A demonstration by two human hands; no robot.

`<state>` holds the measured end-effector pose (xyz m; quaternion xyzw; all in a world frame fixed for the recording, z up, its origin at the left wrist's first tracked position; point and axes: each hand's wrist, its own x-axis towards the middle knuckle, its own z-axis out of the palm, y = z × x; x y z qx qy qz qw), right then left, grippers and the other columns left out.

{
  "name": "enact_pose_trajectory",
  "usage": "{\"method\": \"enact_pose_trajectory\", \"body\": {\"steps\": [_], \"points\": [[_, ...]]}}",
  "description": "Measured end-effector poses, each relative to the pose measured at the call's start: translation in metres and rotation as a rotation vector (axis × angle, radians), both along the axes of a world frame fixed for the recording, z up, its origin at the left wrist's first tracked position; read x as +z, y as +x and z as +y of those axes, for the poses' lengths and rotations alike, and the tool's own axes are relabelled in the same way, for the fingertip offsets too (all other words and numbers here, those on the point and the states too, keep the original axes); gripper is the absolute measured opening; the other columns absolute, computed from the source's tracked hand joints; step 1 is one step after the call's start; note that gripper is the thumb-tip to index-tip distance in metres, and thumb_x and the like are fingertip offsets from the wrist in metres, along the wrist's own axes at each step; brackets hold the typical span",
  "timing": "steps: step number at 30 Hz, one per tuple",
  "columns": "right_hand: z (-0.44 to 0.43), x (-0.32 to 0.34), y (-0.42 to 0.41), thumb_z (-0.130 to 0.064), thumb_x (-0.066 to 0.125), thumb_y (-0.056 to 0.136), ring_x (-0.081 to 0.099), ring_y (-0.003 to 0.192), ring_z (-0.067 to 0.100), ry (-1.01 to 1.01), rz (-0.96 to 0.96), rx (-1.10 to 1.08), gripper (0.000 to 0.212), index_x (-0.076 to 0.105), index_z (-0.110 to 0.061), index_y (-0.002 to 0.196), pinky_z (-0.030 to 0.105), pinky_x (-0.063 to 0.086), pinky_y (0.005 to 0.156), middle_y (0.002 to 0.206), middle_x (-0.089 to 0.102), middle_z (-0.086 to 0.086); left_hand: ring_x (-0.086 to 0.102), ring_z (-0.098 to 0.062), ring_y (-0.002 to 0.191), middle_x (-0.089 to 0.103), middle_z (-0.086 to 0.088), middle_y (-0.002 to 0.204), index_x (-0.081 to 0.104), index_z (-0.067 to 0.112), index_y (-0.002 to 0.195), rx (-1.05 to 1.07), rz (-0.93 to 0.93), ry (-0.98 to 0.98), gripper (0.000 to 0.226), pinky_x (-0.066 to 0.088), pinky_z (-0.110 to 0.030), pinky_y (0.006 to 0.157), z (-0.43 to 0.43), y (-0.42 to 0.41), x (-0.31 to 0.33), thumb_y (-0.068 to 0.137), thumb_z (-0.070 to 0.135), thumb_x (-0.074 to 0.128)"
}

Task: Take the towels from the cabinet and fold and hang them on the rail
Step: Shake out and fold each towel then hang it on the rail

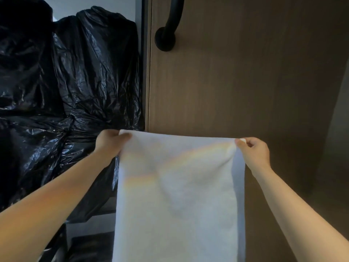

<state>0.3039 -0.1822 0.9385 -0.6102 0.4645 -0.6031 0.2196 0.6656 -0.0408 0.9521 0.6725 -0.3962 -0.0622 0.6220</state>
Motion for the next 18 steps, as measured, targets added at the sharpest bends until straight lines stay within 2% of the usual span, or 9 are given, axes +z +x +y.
{"method": "enact_pose_trajectory", "body": {"steps": [3, 5, 9, 13, 18], "points": [[0.001, -0.020, 0.002, -0.023, 0.069, 0.088, 0.052, 0.066, 0.018, 0.091, 0.012, -0.021, 0.018, 0.065, -0.008, 0.078, 0.030, 0.039, 0.058, 0.068, 0.058, 0.002, 0.043, -0.019, 0.052, 0.043, -0.007, 0.055, 0.049, 0.010, 0.062, 0.005, 0.002, 0.110, 0.029, 0.033, -0.027, 0.055, 0.000, -0.008, -0.023, 0.083, 0.021, 0.065], [0.004, -0.036, 0.002, -0.019, 0.069, 0.088, 0.054, 0.070, 0.019, 0.144, -0.027, -0.015, 0.014, 0.066, -0.006, 0.081, 0.028, 0.040, 0.058, 0.071, 0.059, 0.002, 0.048, -0.021, 0.055, 0.049, -0.009, 0.058, 0.055, 0.004, 0.065, -0.047, 0.042, 0.133, 0.027, 0.039, -0.030, 0.056, 0.004, -0.016, -0.041, 0.084, 0.019, 0.066], [0.021, -0.063, 0.004, -0.017, 0.068, 0.088, 0.055, 0.071, 0.011, 0.152, -0.070, 0.032, 0.006, 0.068, -0.012, 0.091, 0.023, 0.039, 0.057, 0.080, 0.063, -0.002, 0.060, -0.022, 0.068, 0.062, -0.008, 0.073, 0.065, 0.006, 0.085, -0.153, 0.158, 0.141, 0.016, 0.047, -0.027, 0.055, 0.017, -0.033, -0.065, 0.091, 0.020, 0.065], [0.041, -0.075, 0.011, -0.013, 0.068, 0.087, 0.057, 0.076, 0.006, 0.109, -0.113, 0.107, 0.009, 0.068, -0.018, 0.094, 0.019, 0.041, 0.060, 0.087, 0.065, -0.005, 0.057, -0.016, 0.057, 0.061, -0.008, 0.069, 0.062, 0.003, 0.084, -0.265, 0.318, 0.116, 0.019, 0.046, -0.022, 0.050, 0.033, -0.044, -0.074, 0.092, 0.021, 0.065], [0.063, -0.078, 0.014, -0.012, 0.066, 0.089, 0.061, 0.083, 0.004, 0.055, -0.184, 0.164, 0.014, 0.071, -0.025, 0.089, 0.019, 0.045, 0.066, 0.089, 0.068, -0.011, 0.059, -0.019, 0.067, 0.062, -0.008, 0.073, 0.065, 0.003, 0.088, -0.306, 0.338, 0.037, 0.021, 0.049, -0.030, 0.064, 0.052, -0.063, -0.076, 0.093, 0.023, 0.062]]}}
